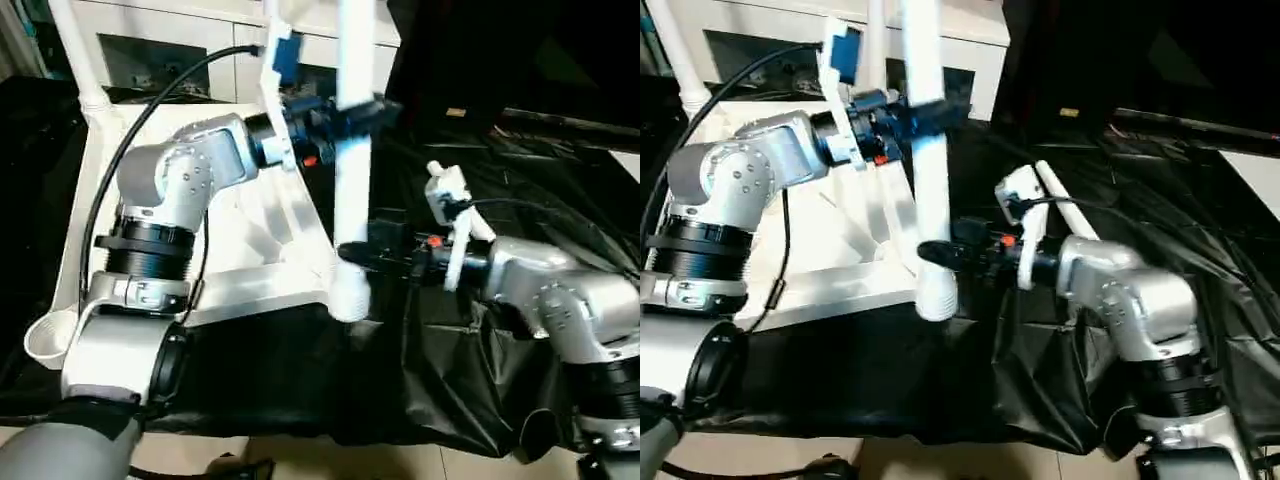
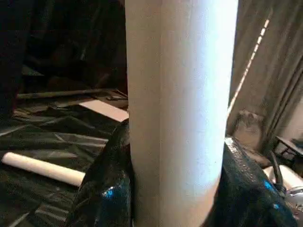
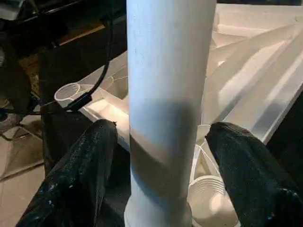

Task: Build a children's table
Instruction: Pick table leg

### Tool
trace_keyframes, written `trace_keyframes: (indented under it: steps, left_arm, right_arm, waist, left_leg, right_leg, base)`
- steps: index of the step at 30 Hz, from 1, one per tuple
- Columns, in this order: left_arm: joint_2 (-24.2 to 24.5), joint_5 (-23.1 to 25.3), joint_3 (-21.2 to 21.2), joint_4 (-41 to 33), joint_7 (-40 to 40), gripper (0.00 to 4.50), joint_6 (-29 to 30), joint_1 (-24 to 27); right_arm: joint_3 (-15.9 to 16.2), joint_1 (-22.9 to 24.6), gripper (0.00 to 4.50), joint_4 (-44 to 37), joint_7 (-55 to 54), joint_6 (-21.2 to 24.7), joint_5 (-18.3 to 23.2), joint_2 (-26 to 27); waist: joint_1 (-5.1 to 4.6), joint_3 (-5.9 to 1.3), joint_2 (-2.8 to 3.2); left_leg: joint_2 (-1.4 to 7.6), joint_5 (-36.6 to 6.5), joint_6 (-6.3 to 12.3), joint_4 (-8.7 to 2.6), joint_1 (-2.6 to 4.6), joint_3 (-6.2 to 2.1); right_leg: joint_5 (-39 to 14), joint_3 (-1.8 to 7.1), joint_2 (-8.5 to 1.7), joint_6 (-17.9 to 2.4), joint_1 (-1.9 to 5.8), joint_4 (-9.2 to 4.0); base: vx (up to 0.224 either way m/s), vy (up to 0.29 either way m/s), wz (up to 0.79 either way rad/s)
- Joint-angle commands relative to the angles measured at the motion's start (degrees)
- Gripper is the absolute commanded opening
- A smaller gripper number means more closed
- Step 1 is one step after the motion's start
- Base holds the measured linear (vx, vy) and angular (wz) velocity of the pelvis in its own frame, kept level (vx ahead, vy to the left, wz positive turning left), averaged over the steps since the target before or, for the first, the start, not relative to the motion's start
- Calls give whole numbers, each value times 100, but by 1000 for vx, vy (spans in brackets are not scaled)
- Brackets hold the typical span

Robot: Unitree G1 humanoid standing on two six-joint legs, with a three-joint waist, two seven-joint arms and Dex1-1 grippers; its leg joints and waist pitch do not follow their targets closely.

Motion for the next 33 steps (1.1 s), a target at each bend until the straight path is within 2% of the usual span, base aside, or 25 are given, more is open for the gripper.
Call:
trace_keyframes:
  steps: [1,9,10,13,33]
  left_arm:
    - [-57,-9,-85,-190,-82,171,26,-218]
    - [-57,44,-225,-232,-279,171,15,-242]
    - [-37,62,-247,-233,-304,171,6,-240]
    - [-9,95,-278,-242,-342,170,-3,-233]
    - [-84,39,-270,-371,-403,170,30,-205]
  right_arm:
    - [76,-57,333,56,70,21,-77,-84]
    - [260,-128,333,255,131,-70,-226,-67]
    - [263,-138,333,261,145,-65,-224,-69]
    - [271,-158,333,283,173,-68,-229,-77]
    - [404,-113,333,377,405,-49,-207,-13]
  waist:
    - [0,-466,21]
    - [9,-473,22]
    - [7,-483,-9]
    - [8,-482,11]
    - [15,-484,0]
  left_leg:
    - [187,-1017,-210,-398,96,-54]
    - [186,-1023,-210,-395,102,-51]
    - [189,-1017,-200,-392,101,-50]
    - [192,-987,-205,-391,103,-53]
    - [195,-946,-187,-387,99,-52]
  right_leg:
    - [-1570,241,-407,-776,343,-377]
    - [-1599,240,-404,-802,343,-380]
    - [-1604,238,-406,-796,351,-377]
    - [-1584,239,-406,-792,343,-368]
    - [-1567,238,-411,-816,346,-362]
  base:
    - [0,0,0]
    - [0,0,0]
    - [0,0,0]
    - [0,0,0]
    - [0,0,0]
